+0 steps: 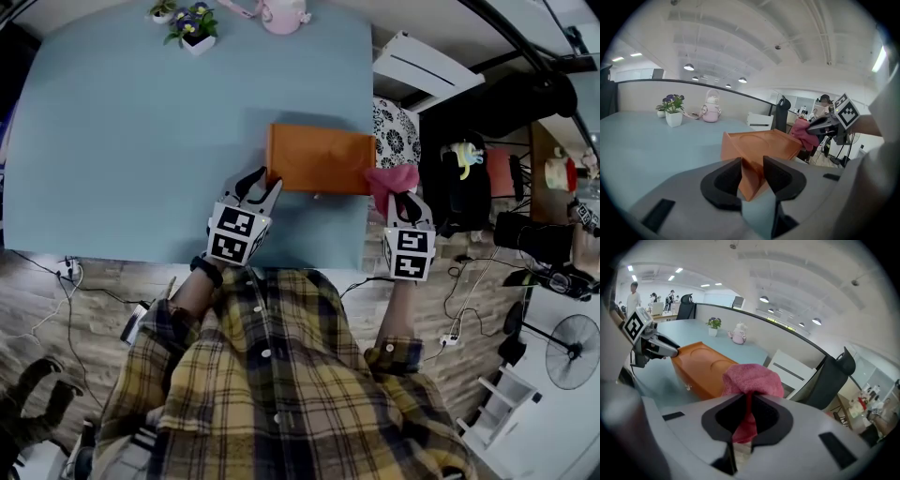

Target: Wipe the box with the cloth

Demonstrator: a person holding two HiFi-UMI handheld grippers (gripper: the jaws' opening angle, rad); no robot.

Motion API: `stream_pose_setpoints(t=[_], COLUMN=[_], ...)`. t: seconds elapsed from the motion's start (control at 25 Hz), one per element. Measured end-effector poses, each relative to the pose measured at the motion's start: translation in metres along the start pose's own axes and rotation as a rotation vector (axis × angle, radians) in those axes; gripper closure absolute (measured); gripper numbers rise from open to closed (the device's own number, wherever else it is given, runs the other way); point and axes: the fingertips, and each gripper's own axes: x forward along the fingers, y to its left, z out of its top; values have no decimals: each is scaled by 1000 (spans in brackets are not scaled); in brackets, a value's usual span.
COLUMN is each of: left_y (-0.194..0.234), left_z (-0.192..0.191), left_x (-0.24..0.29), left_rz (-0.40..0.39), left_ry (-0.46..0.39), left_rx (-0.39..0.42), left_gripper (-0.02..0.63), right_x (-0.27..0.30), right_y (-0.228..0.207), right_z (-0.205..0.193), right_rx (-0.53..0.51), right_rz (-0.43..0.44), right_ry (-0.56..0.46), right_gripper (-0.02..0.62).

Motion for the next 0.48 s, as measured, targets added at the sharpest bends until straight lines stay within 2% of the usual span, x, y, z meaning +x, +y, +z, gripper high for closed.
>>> stream_pose_setpoints(t=[0.16,0.48], left_y=[5,22], left_z=[6,44], left_x=[-8,-46], left_rz=[19,77], left_ry=[-3,-91], left_rx=[12,2], left_gripper=[462,466], right_x=[-14,-32], right_y=[3,30], right_z=[23,78], right_rx=[81,203], right_rz=[32,157], right_ry=[-100,-292], right_gripper=[549,549])
